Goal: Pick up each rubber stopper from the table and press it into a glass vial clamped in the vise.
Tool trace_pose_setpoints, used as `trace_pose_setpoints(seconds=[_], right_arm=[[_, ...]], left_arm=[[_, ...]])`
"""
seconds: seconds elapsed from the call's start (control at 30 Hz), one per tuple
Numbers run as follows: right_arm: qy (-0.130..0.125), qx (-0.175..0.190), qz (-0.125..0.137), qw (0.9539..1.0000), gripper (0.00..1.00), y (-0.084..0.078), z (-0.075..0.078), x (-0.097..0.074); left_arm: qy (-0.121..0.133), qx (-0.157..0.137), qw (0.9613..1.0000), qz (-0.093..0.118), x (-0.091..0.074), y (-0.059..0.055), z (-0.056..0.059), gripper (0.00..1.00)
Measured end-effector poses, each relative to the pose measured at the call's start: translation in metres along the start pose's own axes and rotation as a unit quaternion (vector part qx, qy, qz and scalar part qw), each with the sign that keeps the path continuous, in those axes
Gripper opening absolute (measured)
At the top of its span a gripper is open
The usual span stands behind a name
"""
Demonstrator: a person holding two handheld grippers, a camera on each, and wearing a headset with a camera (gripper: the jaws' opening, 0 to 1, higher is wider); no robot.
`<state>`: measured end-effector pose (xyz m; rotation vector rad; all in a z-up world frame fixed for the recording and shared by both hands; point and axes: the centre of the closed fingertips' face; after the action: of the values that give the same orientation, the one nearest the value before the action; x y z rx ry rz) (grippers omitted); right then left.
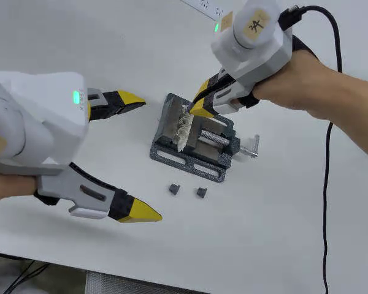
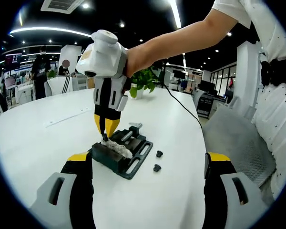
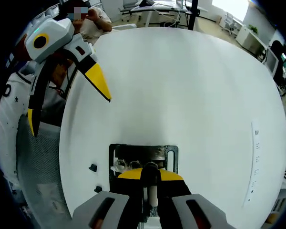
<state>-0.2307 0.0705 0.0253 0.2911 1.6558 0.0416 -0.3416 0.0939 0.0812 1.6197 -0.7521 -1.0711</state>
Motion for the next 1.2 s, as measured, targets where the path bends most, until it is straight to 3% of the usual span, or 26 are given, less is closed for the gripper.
trace_pose_setpoints(seconds=[0.3,0.57,0.73,1.07,1.2], right_arm=[[-0.018,-0.020,-0.026,0.9993,0.04,0.0013,-0.0013,0.0008],[-0.011,-0.009,-0.036,0.9993,0.04,0.0032,-0.0005,0.0006],[-0.016,-0.022,-0.047,0.9985,0.05,0.0018,0.0010,0.0010],[-0.007,-0.019,-0.025,0.9995,0.07,0.0020,0.0003,0.0021],[-0.010,-0.015,-0.017,0.9997,0.17,0.0037,0.0002,0.0028]], left_arm=[[0.001,-0.002,1.0000,0.001,0.0006,0.0004,-0.0015,0.97],[0.002,-0.002,1.0000,0.004,0.0019,0.0022,-0.0024,0.96],[0.004,-0.003,1.0000,0.005,0.0022,0.0033,-0.0039,0.96],[0.006,-0.003,1.0000,0.003,-0.0001,0.0043,-0.0045,0.95],[0.006,-0.002,1.0000,0.003,-0.0010,0.0041,-0.0043,0.95]])
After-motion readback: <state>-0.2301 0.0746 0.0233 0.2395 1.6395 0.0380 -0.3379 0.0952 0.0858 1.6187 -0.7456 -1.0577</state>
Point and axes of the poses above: the centre of the closed fingertips' face, and the gripper's own axes: x roughly forward along the fingers, z roughly to its right, y roughly out of its top, and after that the axes turned 15 degrees about x, right-handed
